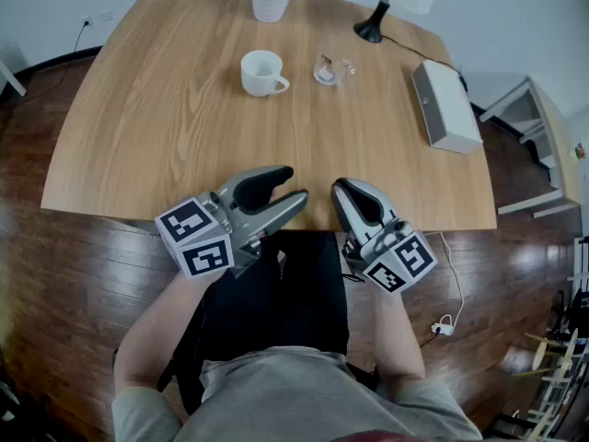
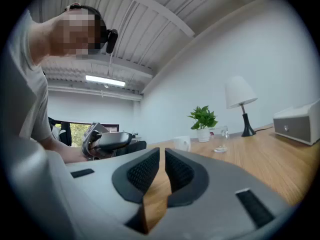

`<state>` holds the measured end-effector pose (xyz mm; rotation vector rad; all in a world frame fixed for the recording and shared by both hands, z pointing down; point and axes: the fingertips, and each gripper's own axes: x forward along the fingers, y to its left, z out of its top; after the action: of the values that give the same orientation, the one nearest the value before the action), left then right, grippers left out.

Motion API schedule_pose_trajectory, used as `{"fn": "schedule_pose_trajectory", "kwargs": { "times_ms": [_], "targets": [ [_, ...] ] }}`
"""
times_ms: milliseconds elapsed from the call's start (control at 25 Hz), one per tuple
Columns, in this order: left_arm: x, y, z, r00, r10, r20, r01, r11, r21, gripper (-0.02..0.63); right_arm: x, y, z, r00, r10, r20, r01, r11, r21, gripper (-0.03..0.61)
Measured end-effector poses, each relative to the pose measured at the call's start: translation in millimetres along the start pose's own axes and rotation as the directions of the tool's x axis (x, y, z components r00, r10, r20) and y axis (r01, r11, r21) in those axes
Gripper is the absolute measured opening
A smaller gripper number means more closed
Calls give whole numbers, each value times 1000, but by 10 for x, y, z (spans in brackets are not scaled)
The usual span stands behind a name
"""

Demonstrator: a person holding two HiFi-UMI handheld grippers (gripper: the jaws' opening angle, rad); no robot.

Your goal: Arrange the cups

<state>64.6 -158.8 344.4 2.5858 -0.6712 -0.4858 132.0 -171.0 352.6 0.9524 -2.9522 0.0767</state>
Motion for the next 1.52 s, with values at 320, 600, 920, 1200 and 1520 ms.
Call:
{"fn": "schedule_pose_trajectory", "kwargs": {
  "times_ms": [320, 600, 920, 1200, 1520],
  "targets": [
    [-194, 87, 30, 999, 16, -30, -16, 1000, -12, 186, 123, -232, -38, 994, -108, -36, 108, 994, 21, 75],
    [-190, 97, 33, 1000, 13, -22, -14, 1000, -25, 181, 391, -938, 299, 974, -164, -154, 133, 972, -193, 216],
    [-171, 109, -4, 1000, 14, -25, -15, 1000, -15, 181, 1083, -2098, -95, 890, -302, -340, 207, 935, -289, 190],
    [-189, 86, 17, 999, 13, -30, -13, 1000, -10, 181, 1508, -2127, -103, 879, -290, -379, 169, 931, -322, 162],
    [-178, 95, 10, 1000, 11, -29, -11, 1000, -17, 181, 1613, -2256, -208, 853, -301, -426, 189, 940, -285, 72]
  ]
}}
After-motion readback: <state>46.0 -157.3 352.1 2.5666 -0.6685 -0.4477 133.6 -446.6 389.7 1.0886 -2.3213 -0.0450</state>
